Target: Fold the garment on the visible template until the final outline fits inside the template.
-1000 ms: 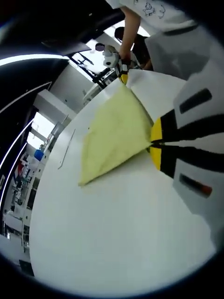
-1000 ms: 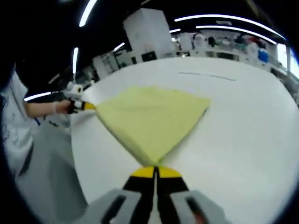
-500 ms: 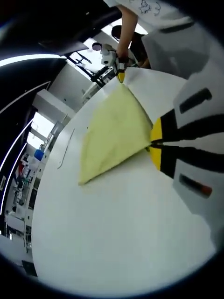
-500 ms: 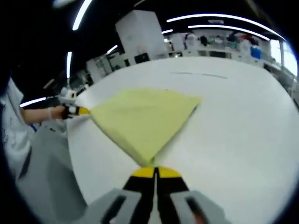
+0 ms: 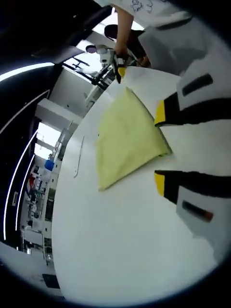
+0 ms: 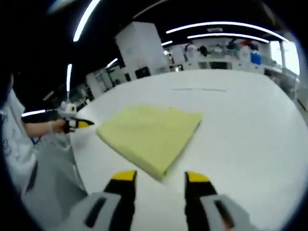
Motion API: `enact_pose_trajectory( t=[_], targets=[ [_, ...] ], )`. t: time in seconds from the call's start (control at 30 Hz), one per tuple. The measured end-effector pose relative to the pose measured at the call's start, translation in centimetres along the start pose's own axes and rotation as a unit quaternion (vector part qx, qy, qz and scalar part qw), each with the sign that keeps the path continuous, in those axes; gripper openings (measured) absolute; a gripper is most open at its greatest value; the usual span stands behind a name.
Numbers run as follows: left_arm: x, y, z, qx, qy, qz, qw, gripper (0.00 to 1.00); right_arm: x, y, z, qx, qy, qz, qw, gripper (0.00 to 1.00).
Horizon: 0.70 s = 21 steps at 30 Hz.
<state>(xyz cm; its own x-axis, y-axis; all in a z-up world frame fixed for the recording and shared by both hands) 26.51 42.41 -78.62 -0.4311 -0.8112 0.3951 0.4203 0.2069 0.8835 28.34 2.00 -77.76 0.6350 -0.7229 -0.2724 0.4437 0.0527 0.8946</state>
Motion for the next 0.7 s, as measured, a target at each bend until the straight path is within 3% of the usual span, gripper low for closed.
enact_pose_trajectory(
  t=[0.3,0.37,0.7],
  targets=[
    [2.7,0.4,0.3,0.014,0.012,-0.039,0.9991,0.89,-0.6,0.0,1.8,0.018,-0.016,0.003,0.9997,0.98],
    [2.9,0.1,0.3,0.008,0.022,-0.039,0.9990,0.99,0.0,-0.2,2.1,0.014,-0.017,0.010,0.9997,0.99],
    [5.0,-0.1,0.6,0.008,0.046,-0.031,0.9984,0.99,-0.3,0.5,3.3,0.014,0.005,0.005,0.9999,0.99]
  ],
)
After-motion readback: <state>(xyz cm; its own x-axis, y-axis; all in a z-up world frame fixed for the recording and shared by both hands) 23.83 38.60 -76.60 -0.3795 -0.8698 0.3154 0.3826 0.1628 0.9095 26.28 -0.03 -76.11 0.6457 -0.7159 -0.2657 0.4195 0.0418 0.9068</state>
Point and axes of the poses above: the point that each gripper's makers call its tool centre point, and the gripper's own axes: z roughly backward along the fingers, x roughly to its right, y roughly out of its top, the point moved 1 cm from there along z, roughly backward along the fingers, and after that the axes turned 14 degrees about x, right-handed, at the moved point
